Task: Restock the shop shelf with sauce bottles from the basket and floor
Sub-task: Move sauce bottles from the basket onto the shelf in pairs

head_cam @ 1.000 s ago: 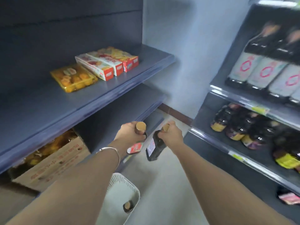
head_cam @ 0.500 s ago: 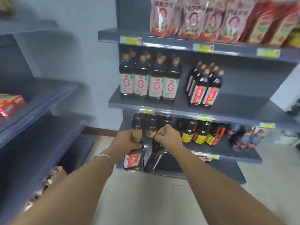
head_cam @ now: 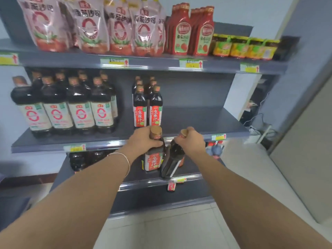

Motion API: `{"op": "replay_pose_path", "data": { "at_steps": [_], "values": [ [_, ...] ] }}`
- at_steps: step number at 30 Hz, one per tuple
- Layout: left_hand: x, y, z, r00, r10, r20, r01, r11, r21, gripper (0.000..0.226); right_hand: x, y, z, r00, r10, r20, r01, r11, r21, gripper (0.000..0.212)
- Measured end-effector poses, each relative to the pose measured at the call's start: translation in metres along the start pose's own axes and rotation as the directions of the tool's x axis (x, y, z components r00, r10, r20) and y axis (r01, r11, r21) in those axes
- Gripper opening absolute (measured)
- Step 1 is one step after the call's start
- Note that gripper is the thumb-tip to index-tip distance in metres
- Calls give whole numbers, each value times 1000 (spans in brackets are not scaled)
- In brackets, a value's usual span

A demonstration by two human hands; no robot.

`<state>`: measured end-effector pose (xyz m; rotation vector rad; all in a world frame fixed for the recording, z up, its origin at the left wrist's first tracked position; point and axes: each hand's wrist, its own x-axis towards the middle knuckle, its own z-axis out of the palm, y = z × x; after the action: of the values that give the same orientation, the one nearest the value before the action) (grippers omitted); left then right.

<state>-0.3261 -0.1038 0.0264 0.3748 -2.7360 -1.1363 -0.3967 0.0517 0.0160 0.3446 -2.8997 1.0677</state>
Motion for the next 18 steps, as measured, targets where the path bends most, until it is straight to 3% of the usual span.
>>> {"op": "replay_pose_path", "data": {
  "at_steps": [8,18],
  "values": [
    [110,43,20,991,90,-98,-95,994,-55,39,103,17,-43,986,58,-158,-38,991,129,34],
    [247,58,52,994,47,-102,-50,998,-27,37,244,31,-38,979,73,-189,-63,996,58,34]
  ]
}}
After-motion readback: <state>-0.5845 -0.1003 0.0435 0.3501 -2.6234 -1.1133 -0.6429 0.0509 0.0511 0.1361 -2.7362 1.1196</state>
